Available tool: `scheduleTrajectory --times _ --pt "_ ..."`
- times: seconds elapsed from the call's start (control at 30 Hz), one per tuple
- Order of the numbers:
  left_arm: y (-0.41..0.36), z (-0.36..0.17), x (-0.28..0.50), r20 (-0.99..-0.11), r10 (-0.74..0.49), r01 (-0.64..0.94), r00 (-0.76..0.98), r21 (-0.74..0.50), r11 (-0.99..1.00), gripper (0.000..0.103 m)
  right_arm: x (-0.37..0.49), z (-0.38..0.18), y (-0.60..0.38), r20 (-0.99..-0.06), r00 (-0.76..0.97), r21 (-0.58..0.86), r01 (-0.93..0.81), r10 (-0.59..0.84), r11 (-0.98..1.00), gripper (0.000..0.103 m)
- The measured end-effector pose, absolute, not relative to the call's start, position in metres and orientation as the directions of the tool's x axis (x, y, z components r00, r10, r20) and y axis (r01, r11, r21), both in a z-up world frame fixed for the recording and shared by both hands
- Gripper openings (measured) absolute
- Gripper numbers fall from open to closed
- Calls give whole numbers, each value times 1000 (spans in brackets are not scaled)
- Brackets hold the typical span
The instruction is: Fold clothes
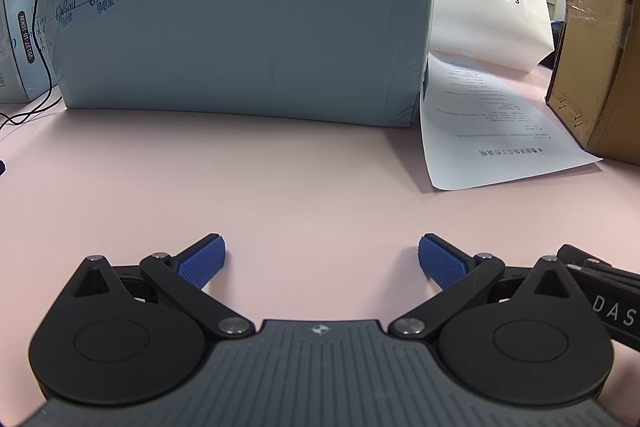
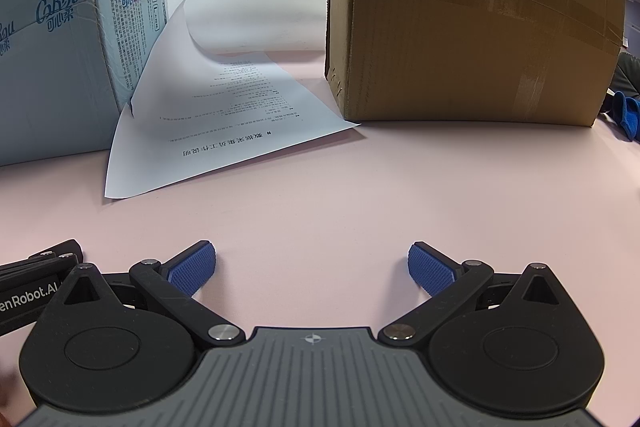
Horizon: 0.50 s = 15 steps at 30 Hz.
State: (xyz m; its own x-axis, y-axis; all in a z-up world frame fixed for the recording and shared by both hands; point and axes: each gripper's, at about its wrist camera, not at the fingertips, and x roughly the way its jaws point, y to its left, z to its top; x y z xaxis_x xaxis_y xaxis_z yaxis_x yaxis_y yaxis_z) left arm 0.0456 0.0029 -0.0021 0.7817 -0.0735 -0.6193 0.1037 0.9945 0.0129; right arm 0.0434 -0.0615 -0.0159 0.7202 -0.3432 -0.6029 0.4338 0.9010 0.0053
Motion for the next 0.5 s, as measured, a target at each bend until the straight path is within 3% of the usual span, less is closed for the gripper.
scheduleTrajectory --times 0.5 --pt "1 -2 46 -619 -74 104 782 13 995 103 43 -16 -62 -603 720 5 434 -343 901 103"
